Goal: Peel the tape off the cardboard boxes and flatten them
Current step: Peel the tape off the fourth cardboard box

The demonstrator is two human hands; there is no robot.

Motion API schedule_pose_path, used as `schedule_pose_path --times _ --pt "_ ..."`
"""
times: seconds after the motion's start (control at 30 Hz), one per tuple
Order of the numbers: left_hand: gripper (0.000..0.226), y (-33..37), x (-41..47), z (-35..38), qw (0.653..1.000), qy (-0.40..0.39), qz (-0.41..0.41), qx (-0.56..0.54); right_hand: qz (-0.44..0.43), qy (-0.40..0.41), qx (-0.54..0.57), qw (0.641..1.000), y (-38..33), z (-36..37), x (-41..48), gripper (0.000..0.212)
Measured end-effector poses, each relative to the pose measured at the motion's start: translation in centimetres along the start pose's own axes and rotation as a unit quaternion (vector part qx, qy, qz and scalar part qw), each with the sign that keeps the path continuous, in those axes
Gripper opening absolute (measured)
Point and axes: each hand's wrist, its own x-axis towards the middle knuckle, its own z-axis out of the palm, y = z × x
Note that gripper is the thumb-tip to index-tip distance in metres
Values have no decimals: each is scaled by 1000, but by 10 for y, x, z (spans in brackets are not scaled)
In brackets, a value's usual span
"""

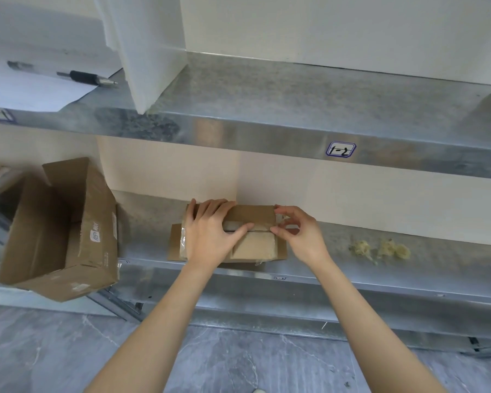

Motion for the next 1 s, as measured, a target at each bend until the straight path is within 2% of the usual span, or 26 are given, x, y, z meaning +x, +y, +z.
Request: schedule_pose_path --times 0.13,0.27,0.33,0.4,0.47,0.57,0.73,0.8,0.9,1.0 --pt "58 0 7 3 1000 -19 2 9 -31 -5 -53 998 -2 3 1 43" --pt "55 8 11 4 999 -39 6 9 -20 -1 -138 990 6 5 1 47" --pt "52 21 12 5 998 -57 13 -11 -14 4 -113 993 7 6 2 49" --pt "50 37 10 8 996 -65 -14 -57 -16 11 -76 997 4 8 2 50" --pt "45 48 8 13 995 -40 -46 -80 -23 26 -69 997 3 8 1 49" --pt "45 50 3 23 997 -7 -48 -68 -30 45 -80 995 7 5 0 44" --pt "52 45 0 27 998 -5 -29 -50 -7 37 -63 997 6 -2 -7 35" --pt "50 45 -1 28 999 -4 -25 -48 -8 43 -76 996 9 -1 -7 25" --pt "48 44 -2 28 999 -1 -23 -46 -14 56 -52 997 14 2 -6 12" --pt "48 44 0 28 999 0 -22 -44 -16 63 -15 998 16 5 -5 13"
